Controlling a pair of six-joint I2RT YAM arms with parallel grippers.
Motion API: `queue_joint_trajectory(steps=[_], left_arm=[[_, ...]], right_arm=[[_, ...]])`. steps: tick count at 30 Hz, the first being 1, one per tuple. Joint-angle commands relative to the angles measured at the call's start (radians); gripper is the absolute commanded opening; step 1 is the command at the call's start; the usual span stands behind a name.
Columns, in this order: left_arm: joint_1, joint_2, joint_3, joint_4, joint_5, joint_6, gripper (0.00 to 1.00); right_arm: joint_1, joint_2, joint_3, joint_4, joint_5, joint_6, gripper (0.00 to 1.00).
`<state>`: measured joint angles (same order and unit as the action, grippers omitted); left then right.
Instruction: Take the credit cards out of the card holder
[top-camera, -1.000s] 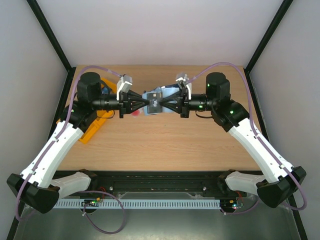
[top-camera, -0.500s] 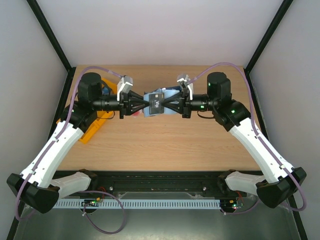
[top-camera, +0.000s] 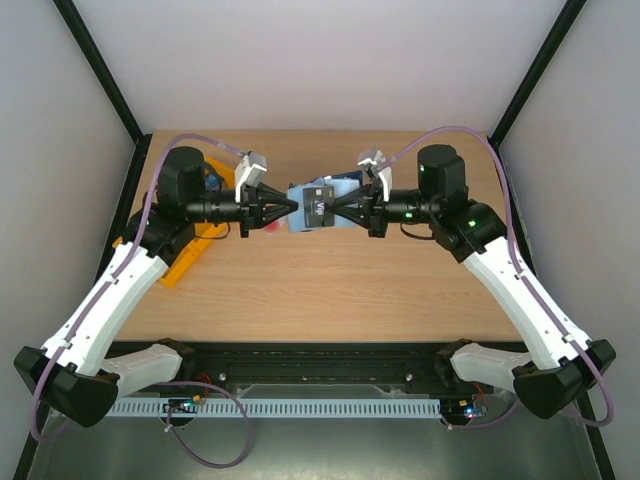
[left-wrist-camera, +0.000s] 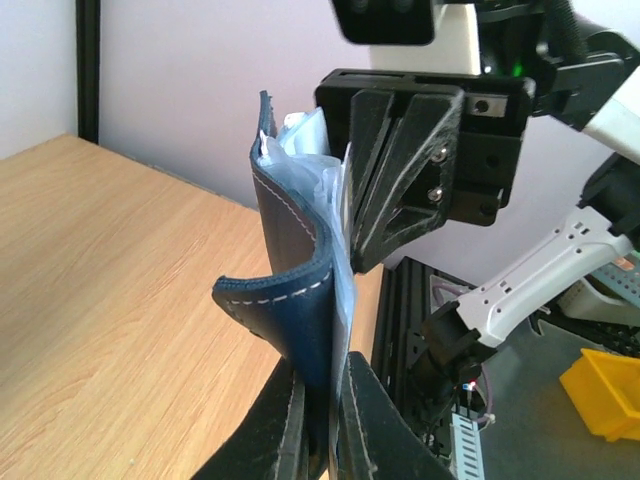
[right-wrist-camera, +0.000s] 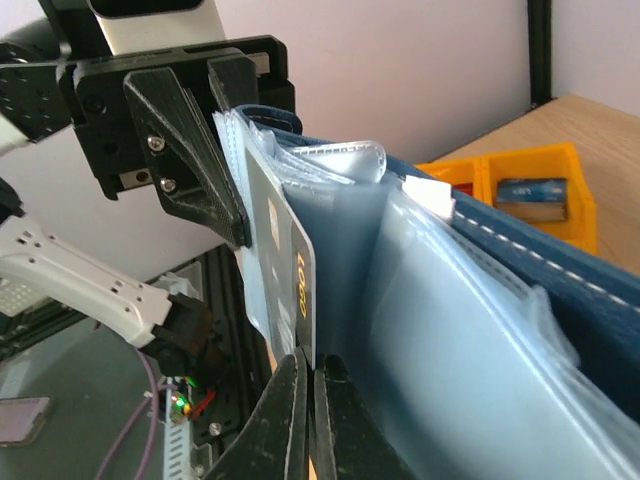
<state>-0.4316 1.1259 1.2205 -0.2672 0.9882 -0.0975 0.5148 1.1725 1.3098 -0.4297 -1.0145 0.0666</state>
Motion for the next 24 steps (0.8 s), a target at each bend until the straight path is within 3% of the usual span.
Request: queue_joint_trajectory(steps=[1, 11, 19, 24], left_arm=[[-0.001, -0.027, -0.024, -0.004, -0.048, 0.015, 0.02], [0.026, -0.028, -0.191, -0.032, -0.132, 0.038, 0.02], [0.068, 0.026, -0.377, 0.008, -0.128, 0.105, 0.02], [0.074, 0.088, -0.493, 0.125, -0.133, 0.040, 0.02]], right_arm=[[-0.033, -0.045, 0.001, -0.090, 0.082, -0.066, 0.02], [-0.059, -0.119, -0.030, -0.126, 0.380, -0.025, 0.02], [-0.059, -0.098, -0.034, -0.189, 0.411, 0.013, 0.01], [-0.059, -0.077, -0.019, -0.197, 0.412, 0.051, 0.02]])
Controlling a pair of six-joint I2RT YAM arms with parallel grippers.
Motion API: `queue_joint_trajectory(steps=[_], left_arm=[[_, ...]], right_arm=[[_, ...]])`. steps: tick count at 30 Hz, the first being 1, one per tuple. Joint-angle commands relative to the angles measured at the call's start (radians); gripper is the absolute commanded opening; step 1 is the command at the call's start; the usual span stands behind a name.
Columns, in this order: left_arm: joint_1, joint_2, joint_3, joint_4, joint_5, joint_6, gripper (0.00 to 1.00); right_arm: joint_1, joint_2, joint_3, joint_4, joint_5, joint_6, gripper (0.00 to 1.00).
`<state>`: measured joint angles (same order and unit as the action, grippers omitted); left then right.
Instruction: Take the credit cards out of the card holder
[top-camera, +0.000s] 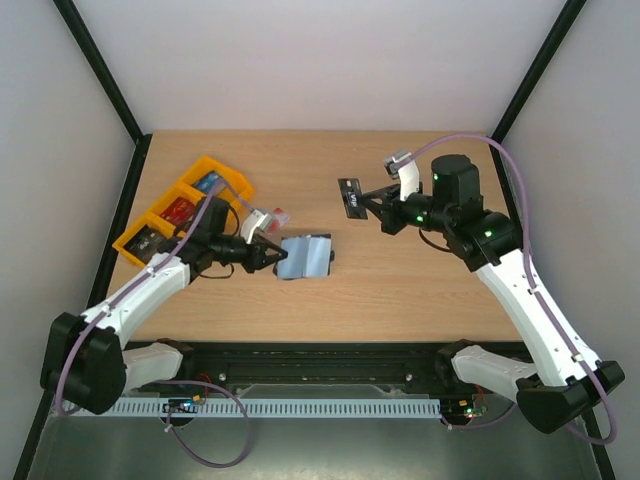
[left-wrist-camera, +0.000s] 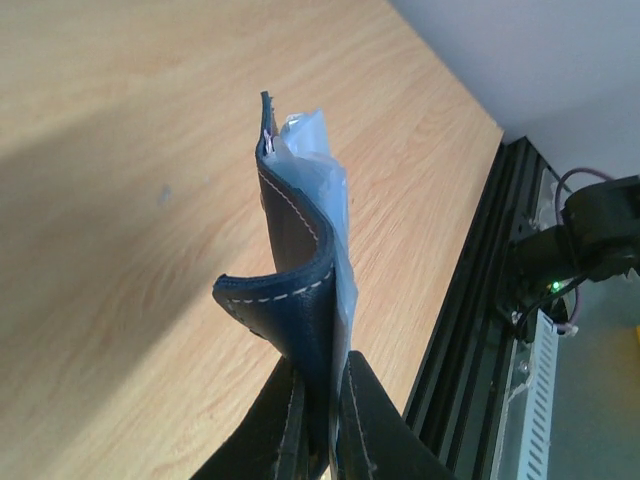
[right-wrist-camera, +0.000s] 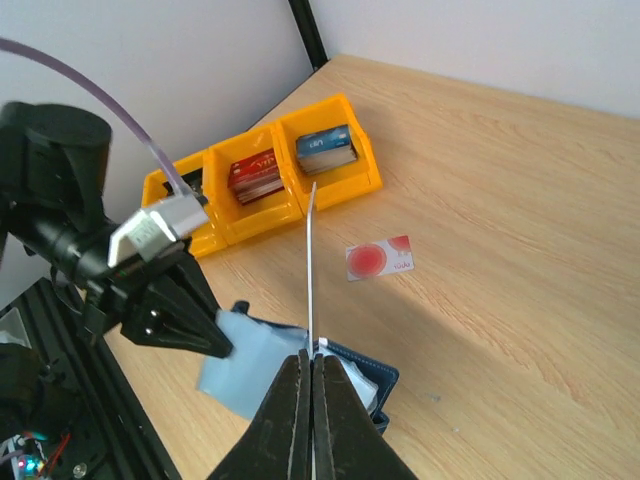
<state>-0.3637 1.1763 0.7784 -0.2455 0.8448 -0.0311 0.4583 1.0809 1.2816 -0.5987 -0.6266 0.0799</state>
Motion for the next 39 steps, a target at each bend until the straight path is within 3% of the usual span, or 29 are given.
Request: queue_joint_trajectory(steps=[1, 5, 7, 8, 10, 12, 14, 19, 22, 24, 27, 30, 32, 34, 39], left_arm=[[0.006, 0.045, -0.052, 0.094, 0.016, -0.032, 0.02], [0.005, 0.105, -0.082, 0.044, 0.016, -0.011, 0.02], [0.002, 0.171, -0.082, -0.006, -0.077, 0.004, 0.11], [0.004, 0.206, -0.067, -0.045, -0.135, -0.005, 0.25], [0.062, 0.211, -0.043, -0.078, -0.183, 0.000, 0.69], [0.126, 0.151, -0.008, -0.090, -0.184, 0.023, 0.90], [0.214, 0.072, 0.049, -0.111, -0.133, 0.104, 0.98], [0.226, -0.059, 0.251, -0.257, -0.130, 0.475, 0.99], [0.155, -0.149, 0.296, -0.219, -0.254, 0.647, 0.99], [0.045, -0.241, 0.242, -0.077, -0.424, 0.786, 0.99], [-0.105, -0.395, 0.060, 0.194, -0.585, 1.148, 0.99], [-0.193, -0.499, -0.183, 0.546, -0.619, 1.608, 0.99], [-0.199, -0.502, -0.314, 0.774, -0.563, 1.844, 0.99], [-0.200, -0.476, -0.380, 0.974, -0.489, 1.949, 0.99], [-0.253, -0.397, -0.413, 1.147, -0.469, 2.019, 0.99]], right_arm=[[-0.003, 0.018, 0.015, -0.031, 0.021, 0.042, 0.02], [-0.003, 0.009, -0.004, -0.009, 0.005, 0.070, 0.02], [-0.003, 0.007, -0.017, 0.001, 0.005, 0.079, 0.02], [-0.003, 0.011, -0.017, 0.001, 0.006, 0.083, 0.02], [-0.003, 0.031, -0.009, -0.018, 0.007, 0.092, 0.02], [-0.003, 0.072, 0.020, -0.069, 0.011, 0.093, 0.02], [-0.003, 0.111, 0.048, -0.116, 0.002, 0.091, 0.02], [-0.001, 0.166, 0.061, -0.105, -0.059, 0.111, 0.02], [0.000, 0.186, 0.074, -0.068, -0.122, 0.137, 0.02], [0.001, 0.195, 0.087, -0.047, -0.161, 0.155, 0.02], [0.008, 0.203, 0.093, -0.009, -0.226, 0.187, 0.02], [0.033, 0.202, 0.085, 0.020, -0.254, 0.214, 0.02], [0.054, 0.204, 0.081, 0.031, -0.257, 0.222, 0.02], [0.081, 0.209, 0.073, 0.045, -0.263, 0.236, 0.02], [0.151, 0.231, 0.052, 0.109, -0.293, 0.273, 0.02]])
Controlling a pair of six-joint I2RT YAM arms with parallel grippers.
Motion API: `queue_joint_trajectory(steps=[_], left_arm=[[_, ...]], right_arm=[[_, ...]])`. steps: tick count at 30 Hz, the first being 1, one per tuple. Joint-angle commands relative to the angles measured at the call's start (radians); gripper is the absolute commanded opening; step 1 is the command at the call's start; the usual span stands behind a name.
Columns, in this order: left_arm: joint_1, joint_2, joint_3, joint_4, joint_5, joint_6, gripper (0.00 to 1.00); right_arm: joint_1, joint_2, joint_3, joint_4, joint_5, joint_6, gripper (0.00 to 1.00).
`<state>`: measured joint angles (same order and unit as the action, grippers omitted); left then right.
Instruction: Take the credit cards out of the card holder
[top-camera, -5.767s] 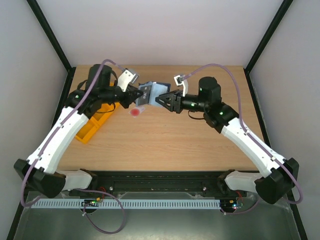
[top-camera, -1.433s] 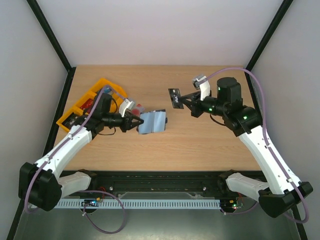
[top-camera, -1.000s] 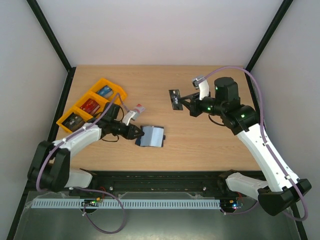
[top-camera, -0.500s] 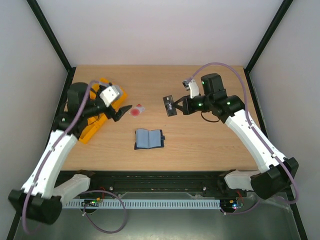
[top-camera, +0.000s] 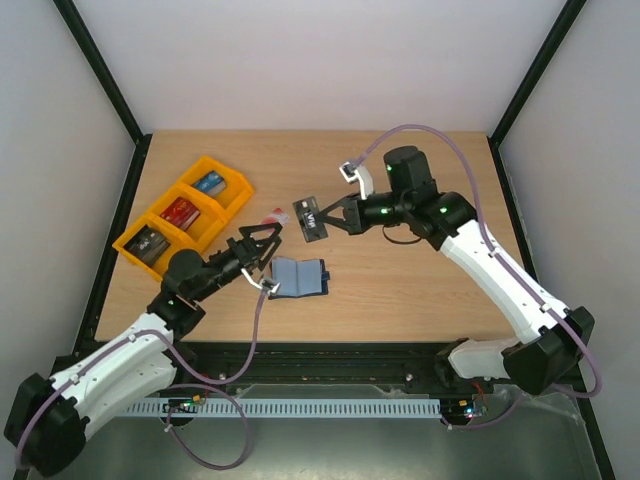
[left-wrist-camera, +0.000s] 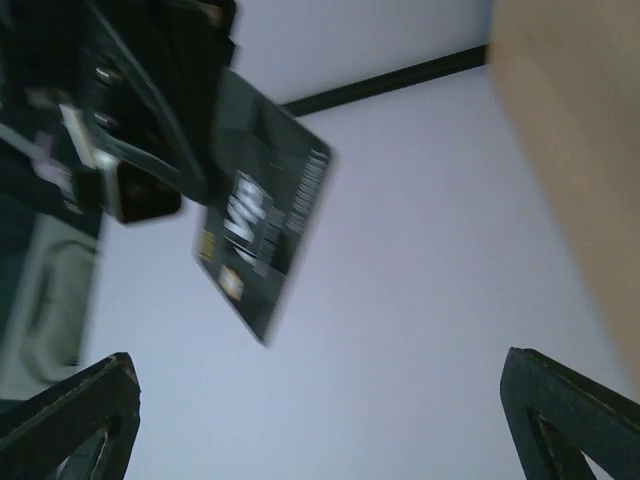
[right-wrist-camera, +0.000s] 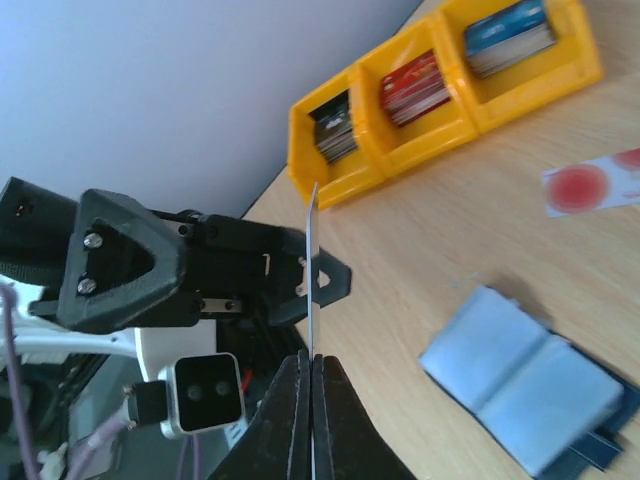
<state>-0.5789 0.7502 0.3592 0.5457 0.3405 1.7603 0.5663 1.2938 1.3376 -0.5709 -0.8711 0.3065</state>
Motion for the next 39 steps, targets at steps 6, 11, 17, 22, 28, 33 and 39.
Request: queue_joint_trajectory(steps=[6, 11, 17, 22, 28, 33, 39], left_arm=[[-0.070, 0.063, 0.016, 0.343, 0.009, 0.235, 0.92], [-0.084, 0.065, 0.032, 0.278, -0.018, 0.242, 0.75], [-0.108, 0.075, 0.056, 0.262, -0.054, 0.232, 0.37], [-0.121, 0.063, 0.059, 0.227, -0.098, 0.215, 0.02], [-0.157, 0.013, 0.169, -0.225, -0.349, 0.128, 0.02], [-0.210, 0.156, 0.385, -0.949, -0.749, -0.150, 0.02], [-0.130, 0.535, 0.641, -1.551, -0.987, -0.695, 0.02]], right_arm=[[0.087, 0.040, -0.021, 0.150, -0.061, 0.085, 0.02], [0.107, 0.055, -0.022, 0.187, -0.070, 0.102, 0.02], [0.116, 0.071, -0.022, 0.174, -0.069, 0.088, 0.02], [0.116, 0.058, -0.011, 0.148, -0.037, 0.055, 0.02], [0.088, 0.050, 0.024, 0.020, 0.377, 0.037, 0.50], [0.023, 0.047, 0.020, -0.056, 0.695, 0.104, 0.99], [-0.042, 0.060, 0.001, -0.156, 0.887, 0.138, 0.99]])
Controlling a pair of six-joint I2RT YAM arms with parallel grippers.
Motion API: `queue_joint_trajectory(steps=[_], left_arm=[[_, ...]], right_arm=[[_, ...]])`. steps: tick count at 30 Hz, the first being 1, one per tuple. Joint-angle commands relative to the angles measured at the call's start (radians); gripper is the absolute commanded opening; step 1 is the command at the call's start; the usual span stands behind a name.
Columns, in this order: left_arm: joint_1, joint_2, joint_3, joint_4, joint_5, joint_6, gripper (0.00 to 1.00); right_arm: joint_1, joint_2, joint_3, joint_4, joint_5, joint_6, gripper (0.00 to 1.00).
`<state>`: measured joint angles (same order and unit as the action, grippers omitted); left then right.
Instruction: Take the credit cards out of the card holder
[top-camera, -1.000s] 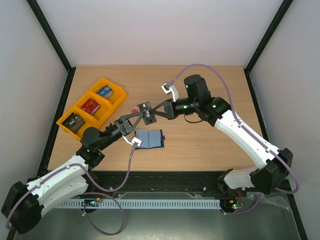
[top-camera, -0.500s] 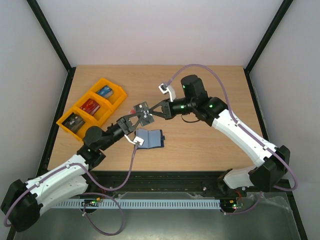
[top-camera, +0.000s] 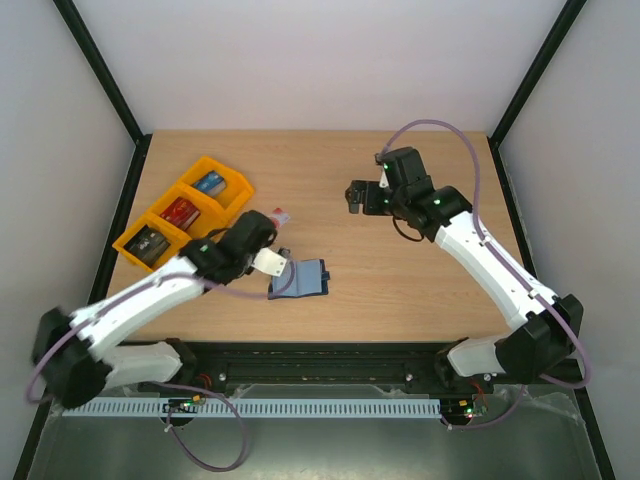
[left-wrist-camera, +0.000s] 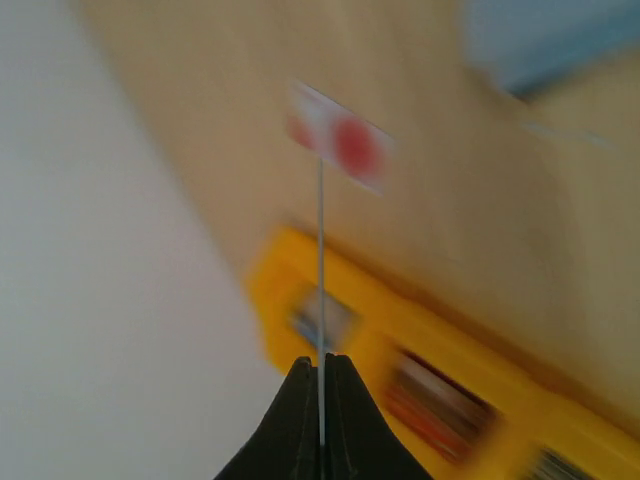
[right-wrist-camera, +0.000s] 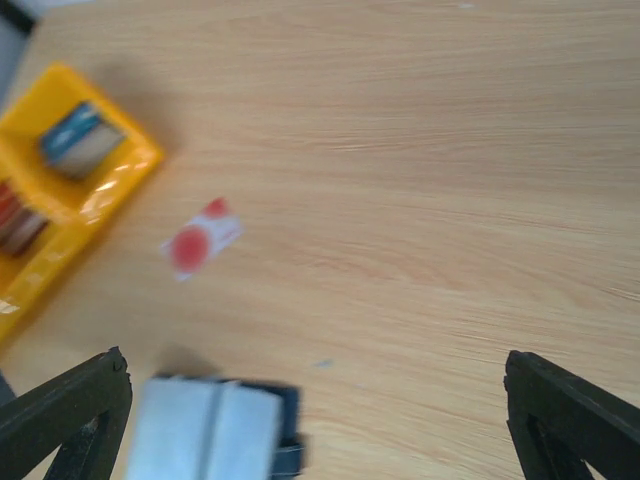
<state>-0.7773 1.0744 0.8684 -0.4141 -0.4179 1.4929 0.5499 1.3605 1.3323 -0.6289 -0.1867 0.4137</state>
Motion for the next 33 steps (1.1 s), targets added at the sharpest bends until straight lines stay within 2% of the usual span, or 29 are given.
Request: queue_joint_trajectory(steps=[1, 4, 6, 11, 16, 22, 28, 33], left_arm=[[0.113, 0.280, 0.200, -0.670, -0.207, -0.518, 0.02], [0.272, 0.459, 0.407, -0.846, -0.151, -0.719, 0.02], [0.379, 0.522, 0.494, -0.880, -0.174, -0.783, 0.02], [0.622, 0.591, 0.570, -0.845, -0.269, -0.839, 0.02], [0.799, 0.621, 0.573, -0.670, -0.294, -0.838, 0.02], [0.888, 0.642, 0.499, -0.505, -0.264, -0.854, 0.02], [0.899, 0.640, 0.419, -0.393, -0.179, -0.843, 0.02], [0.906, 0.645, 0.381, -0.295, -0.165, -0.805, 0.02]], right_arm=[[-0.030, -0.003, 0.003, -0.104, 0.206, 0.026, 0.99], [-0.036, 0.010, 0.006, -0.114, 0.198, 0.008, 0.99], [-0.039, 0.020, 0.014, -0.118, 0.192, -0.003, 0.99], [-0.046, 0.026, 0.029, -0.114, 0.197, -0.032, 0.99], [-0.048, 0.053, 0.072, -0.140, 0.194, -0.046, 0.99], [-0.048, 0.065, 0.112, -0.168, 0.201, -0.018, 0.99], [-0.048, 0.074, 0.134, -0.193, 0.182, 0.016, 0.99], [-0.048, 0.085, 0.151, -0.200, 0.173, 0.035, 0.99]])
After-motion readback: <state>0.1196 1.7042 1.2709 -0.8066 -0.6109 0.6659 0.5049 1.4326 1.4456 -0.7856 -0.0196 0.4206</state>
